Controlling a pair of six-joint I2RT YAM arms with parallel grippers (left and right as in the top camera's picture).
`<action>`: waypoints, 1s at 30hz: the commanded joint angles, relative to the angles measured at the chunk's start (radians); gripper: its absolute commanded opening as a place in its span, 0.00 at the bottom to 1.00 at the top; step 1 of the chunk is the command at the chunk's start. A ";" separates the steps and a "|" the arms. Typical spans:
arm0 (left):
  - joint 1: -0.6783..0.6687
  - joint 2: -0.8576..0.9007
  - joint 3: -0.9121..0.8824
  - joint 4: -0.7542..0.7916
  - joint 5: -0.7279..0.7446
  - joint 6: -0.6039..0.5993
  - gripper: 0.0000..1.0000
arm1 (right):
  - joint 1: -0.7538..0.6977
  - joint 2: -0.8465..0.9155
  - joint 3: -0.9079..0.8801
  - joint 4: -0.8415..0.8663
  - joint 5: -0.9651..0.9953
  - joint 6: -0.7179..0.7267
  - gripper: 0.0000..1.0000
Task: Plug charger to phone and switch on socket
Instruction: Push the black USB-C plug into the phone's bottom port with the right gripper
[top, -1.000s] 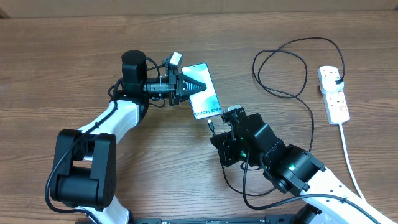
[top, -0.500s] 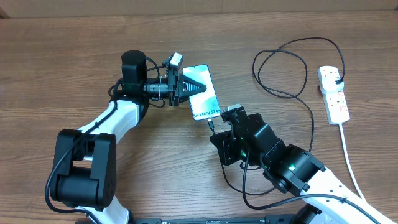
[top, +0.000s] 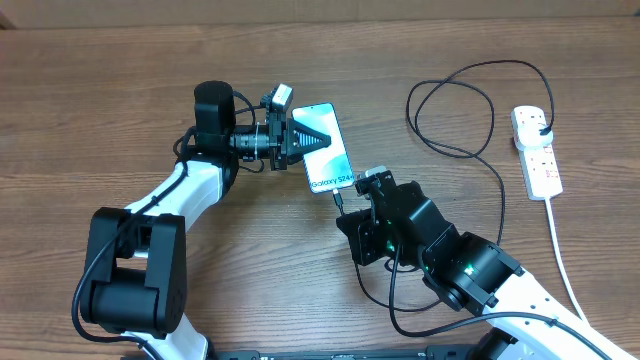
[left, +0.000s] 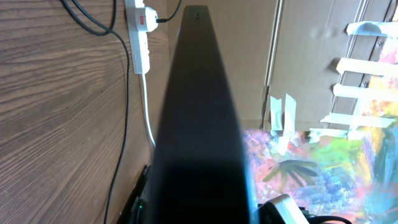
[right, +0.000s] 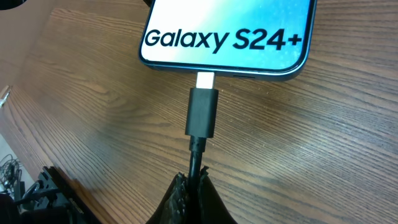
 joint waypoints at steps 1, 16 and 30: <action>0.002 0.008 0.026 0.004 0.039 0.016 0.04 | 0.006 -0.007 0.032 0.016 0.011 0.005 0.04; 0.002 0.008 0.026 0.004 0.026 -0.043 0.04 | 0.006 0.021 0.032 0.016 0.010 0.005 0.04; 0.001 0.008 0.026 0.005 0.037 0.045 0.04 | 0.006 0.021 0.032 0.056 0.032 0.004 0.04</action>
